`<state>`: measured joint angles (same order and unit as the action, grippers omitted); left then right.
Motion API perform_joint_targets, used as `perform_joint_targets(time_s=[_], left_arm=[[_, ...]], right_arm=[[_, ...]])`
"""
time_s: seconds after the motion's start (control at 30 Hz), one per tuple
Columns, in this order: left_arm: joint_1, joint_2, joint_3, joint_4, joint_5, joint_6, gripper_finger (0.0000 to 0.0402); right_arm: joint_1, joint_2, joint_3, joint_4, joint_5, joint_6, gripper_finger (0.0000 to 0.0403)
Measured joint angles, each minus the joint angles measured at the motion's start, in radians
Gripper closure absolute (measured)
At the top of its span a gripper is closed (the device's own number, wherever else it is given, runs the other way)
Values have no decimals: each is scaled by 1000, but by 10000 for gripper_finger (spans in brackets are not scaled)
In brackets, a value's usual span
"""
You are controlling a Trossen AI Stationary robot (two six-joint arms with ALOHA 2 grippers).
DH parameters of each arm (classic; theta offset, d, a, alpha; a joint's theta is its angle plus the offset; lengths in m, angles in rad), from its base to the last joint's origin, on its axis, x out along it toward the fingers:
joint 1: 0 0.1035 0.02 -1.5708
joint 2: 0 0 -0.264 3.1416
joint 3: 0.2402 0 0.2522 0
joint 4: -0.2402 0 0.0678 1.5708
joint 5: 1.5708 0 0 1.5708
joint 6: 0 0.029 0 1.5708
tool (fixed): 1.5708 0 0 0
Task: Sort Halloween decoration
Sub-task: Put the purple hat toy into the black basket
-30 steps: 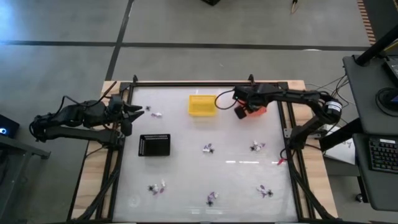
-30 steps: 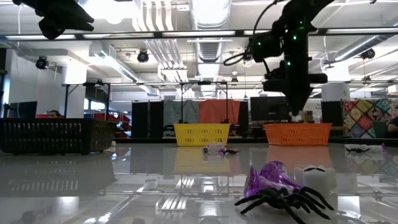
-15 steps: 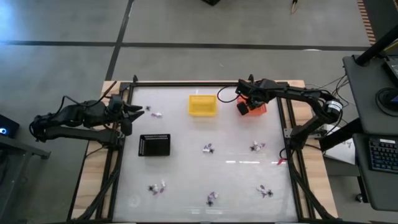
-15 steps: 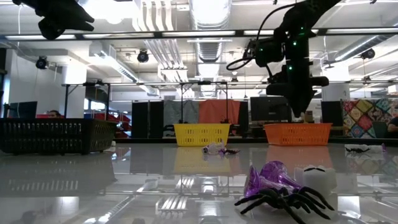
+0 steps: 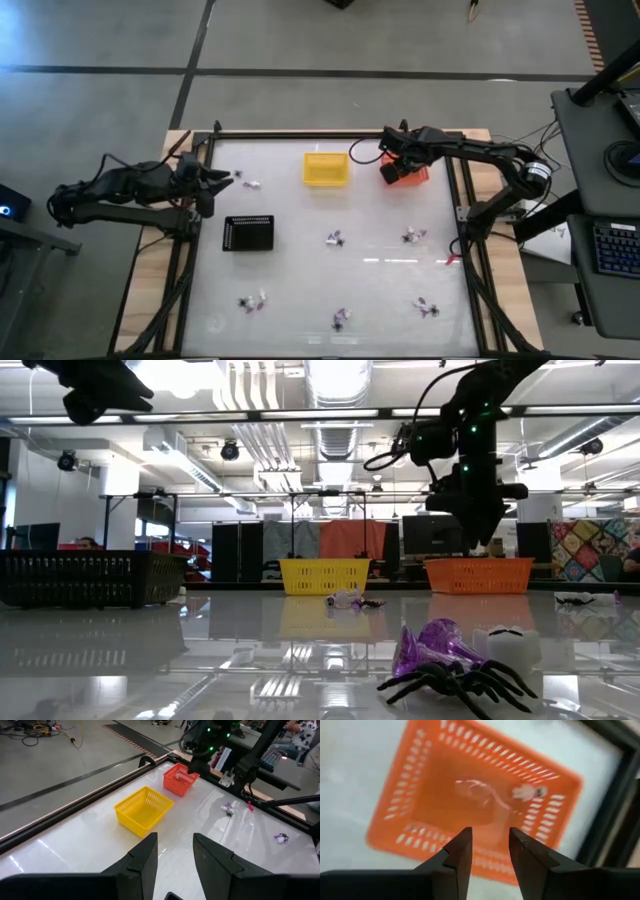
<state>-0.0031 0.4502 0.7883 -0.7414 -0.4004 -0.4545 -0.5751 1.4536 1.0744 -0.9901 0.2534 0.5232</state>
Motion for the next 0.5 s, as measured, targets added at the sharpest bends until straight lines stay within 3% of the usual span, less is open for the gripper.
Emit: perform_joint_targets(time_s=[0.17, 0.37, 0.5], left_arm=[[0, 33, 0, 0, 0, 0, 294], [0, 90, 0, -14, 1, 0, 294], [0, 134, 0, -37, 61, 16, 294]], right_arm=[[8, -22, 7, -1, -130, 59, 282], [57, -45, 49, -1, -161, 138, 280], [113, -48, 84, 0, -184, 181, 280]])
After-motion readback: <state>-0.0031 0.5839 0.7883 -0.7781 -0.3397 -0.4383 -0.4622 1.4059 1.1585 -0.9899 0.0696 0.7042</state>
